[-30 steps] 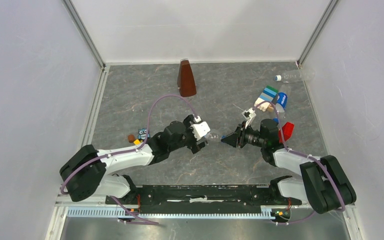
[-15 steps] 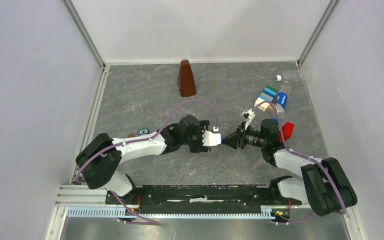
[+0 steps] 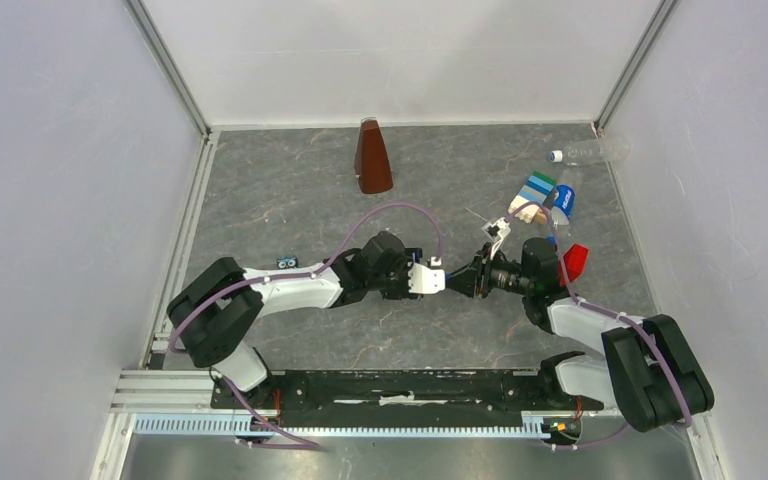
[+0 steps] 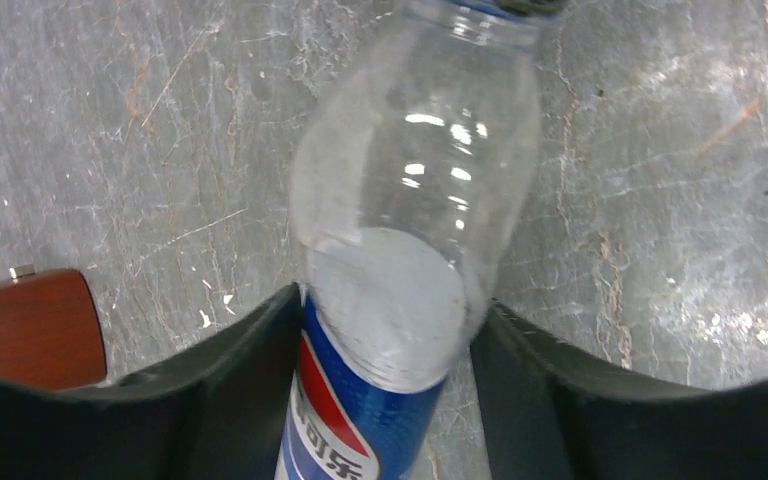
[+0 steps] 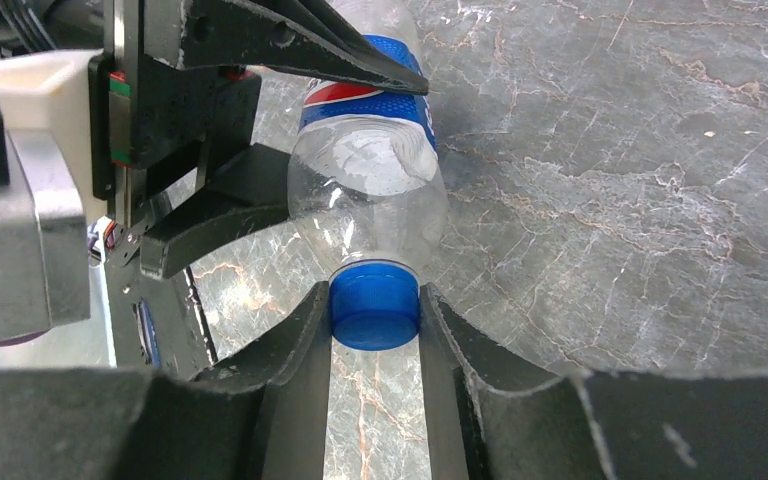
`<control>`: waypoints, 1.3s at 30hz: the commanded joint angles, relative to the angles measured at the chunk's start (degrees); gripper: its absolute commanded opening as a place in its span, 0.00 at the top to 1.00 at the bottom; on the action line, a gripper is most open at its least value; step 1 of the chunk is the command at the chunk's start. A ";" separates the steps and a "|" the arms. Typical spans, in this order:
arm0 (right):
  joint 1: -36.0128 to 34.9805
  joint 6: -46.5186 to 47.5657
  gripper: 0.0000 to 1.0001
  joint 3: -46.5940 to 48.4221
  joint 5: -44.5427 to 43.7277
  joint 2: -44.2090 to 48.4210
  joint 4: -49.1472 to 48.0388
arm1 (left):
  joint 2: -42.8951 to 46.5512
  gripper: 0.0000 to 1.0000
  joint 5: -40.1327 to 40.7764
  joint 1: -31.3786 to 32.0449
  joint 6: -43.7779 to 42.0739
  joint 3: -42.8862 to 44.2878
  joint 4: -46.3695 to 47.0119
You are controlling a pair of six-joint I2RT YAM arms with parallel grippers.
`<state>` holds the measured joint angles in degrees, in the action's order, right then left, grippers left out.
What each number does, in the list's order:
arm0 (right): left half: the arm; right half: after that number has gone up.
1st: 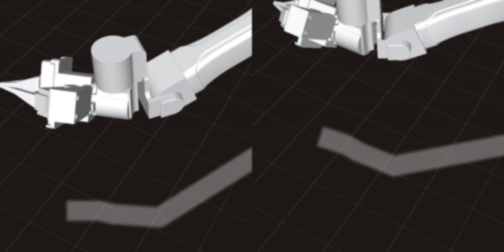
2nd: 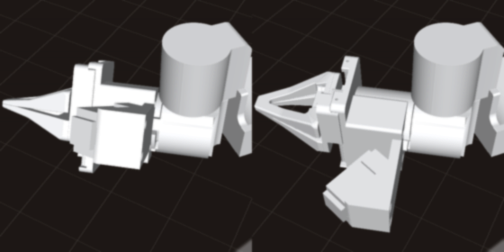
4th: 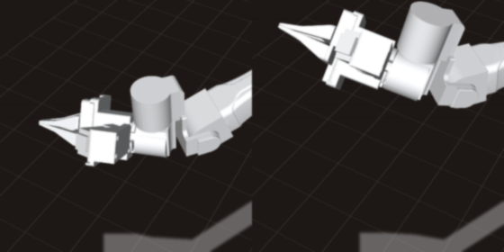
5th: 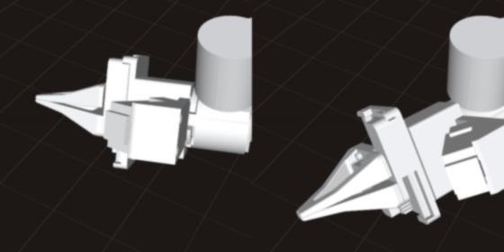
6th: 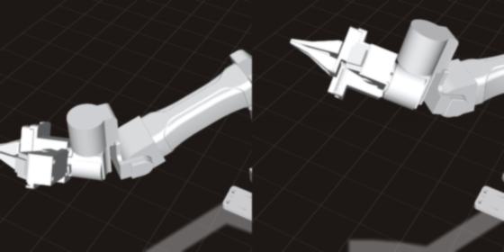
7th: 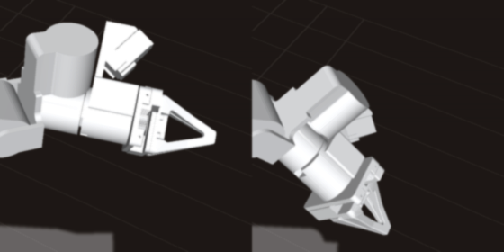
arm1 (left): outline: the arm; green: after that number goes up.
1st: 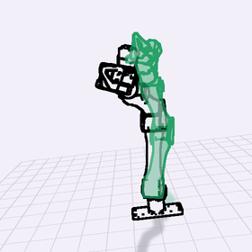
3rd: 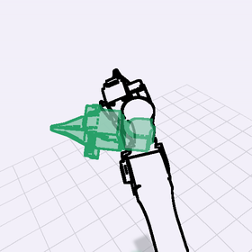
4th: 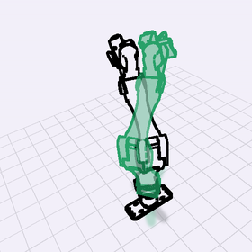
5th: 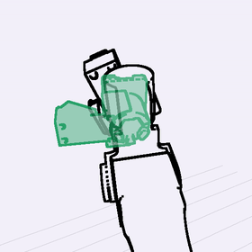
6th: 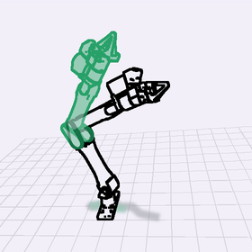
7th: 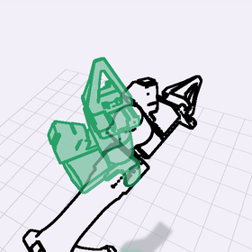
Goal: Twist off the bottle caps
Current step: Pick up the plastic bottle at the center of the board.
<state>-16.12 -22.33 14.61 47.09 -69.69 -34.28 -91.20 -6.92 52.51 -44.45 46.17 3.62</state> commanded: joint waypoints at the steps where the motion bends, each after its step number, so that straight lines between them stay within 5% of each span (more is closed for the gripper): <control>1: -0.05 -0.25 0.86 -0.09 1.45 1.37 -4.45 | -0.96 0.39 1.31 0.09 1.34 -0.73 3.98; 4: -0.05 -0.49 0.86 -0.07 0.54 1.17 -4.35 | 0.14 0.59 1.37 0.10 3.17 -0.92 3.67; 7: 0.04 -1.60 0.85 -0.04 -1.51 0.94 -4.39 | 2.35 0.67 0.32 0.14 5.56 -1.22 1.70; 10: 0.06 -4.18 0.78 -0.04 -2.84 0.70 -5.88 | 5.23 0.69 -1.10 0.22 9.40 -1.02 -1.23; 13: 0.09 -7.02 0.53 -0.50 -2.64 1.06 -8.42 | 7.40 0.72 -3.73 0.13 14.00 1.82 -9.10; 15: 0.10 -7.67 0.46 -0.67 -2.84 2.07 -8.70 | 7.67 0.75 -5.67 0.22 17.87 4.59 -14.69; 25: 0.12 -8.32 0.45 -0.48 4.81 5.20 -9.54 | 3.58 0.78 -8.98 0.22 28.93 10.33 -26.19; 39: -0.11 -1.55 0.33 0.08 7.87 0.14 -5.24 | 3.84 0.77 -12.13 0.22 29.58 8.85 -22.70</control>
<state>-16.21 -26.81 14.17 52.56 -68.03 -38.74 -88.58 -15.42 52.53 -17.32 54.63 -21.98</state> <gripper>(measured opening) 0.676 0.448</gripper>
